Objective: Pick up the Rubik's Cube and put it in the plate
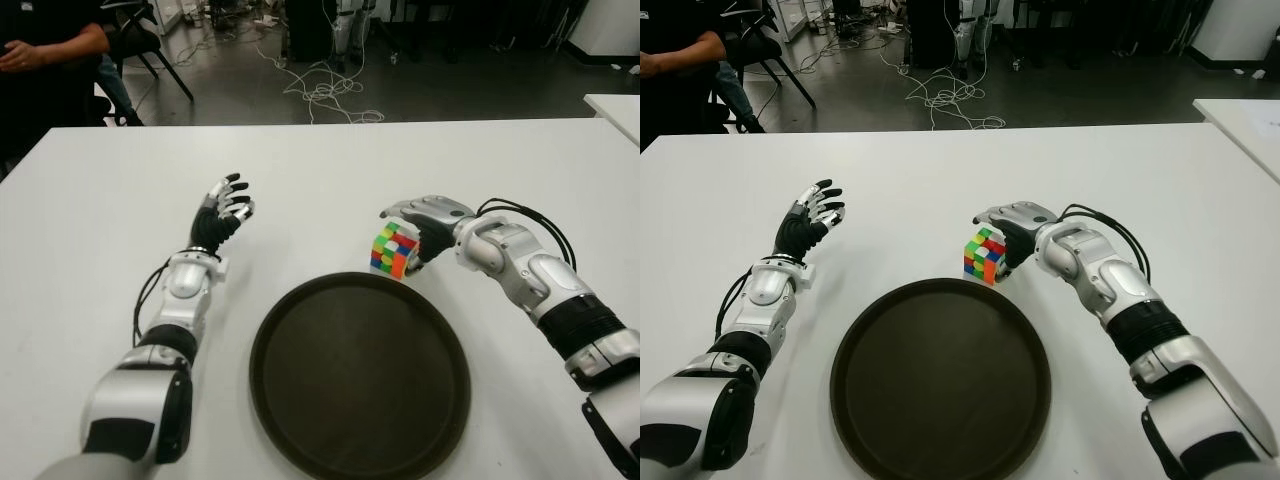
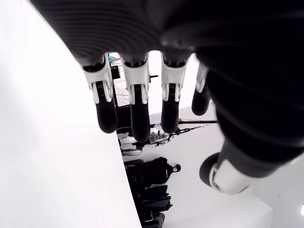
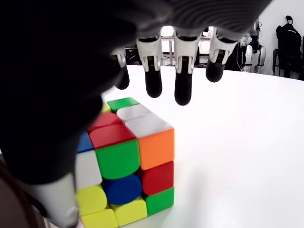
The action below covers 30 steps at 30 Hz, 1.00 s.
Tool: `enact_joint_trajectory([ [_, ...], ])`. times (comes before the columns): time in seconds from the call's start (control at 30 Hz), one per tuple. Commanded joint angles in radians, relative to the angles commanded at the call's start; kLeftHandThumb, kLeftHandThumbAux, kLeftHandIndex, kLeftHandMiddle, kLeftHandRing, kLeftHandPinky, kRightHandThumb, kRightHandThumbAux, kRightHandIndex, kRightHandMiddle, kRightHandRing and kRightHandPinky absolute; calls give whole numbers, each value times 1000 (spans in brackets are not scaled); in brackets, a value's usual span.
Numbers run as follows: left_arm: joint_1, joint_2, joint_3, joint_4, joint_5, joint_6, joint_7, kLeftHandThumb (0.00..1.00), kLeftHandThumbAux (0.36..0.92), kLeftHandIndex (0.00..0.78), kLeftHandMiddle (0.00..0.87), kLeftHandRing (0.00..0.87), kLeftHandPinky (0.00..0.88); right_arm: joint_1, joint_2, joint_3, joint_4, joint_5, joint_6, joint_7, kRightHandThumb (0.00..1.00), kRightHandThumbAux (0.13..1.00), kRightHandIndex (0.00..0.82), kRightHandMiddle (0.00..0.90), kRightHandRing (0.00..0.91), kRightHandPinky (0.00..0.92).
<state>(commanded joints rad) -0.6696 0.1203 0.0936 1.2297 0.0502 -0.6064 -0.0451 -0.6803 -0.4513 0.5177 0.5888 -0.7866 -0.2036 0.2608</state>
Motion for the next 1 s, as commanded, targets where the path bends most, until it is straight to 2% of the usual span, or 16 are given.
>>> enact_joint_trajectory([
  [0.3,2,-2,1,-3,-4,0,-7,173,722,129,190,204,217,-9,4,-2,42,10,-27,-12,0,817,148,181,182,148],
  [0.7,3,-5,6,-5,-10,3,-8,176,713,129,193,206,214,-22,10,-1,76,9,-36,-8,0,800,119,154,156,122],
  [0.9,2,-5,5,-3,-8,8,-5,173,715,130,190,204,210,-20,14,-4,95,15,-53,-27,0,820,147,175,173,132],
  [1.0,2,-4,4,-2,-5,9,-3,172,726,130,192,203,210,-22,16,-5,106,19,-63,-37,0,844,180,228,237,219],
])
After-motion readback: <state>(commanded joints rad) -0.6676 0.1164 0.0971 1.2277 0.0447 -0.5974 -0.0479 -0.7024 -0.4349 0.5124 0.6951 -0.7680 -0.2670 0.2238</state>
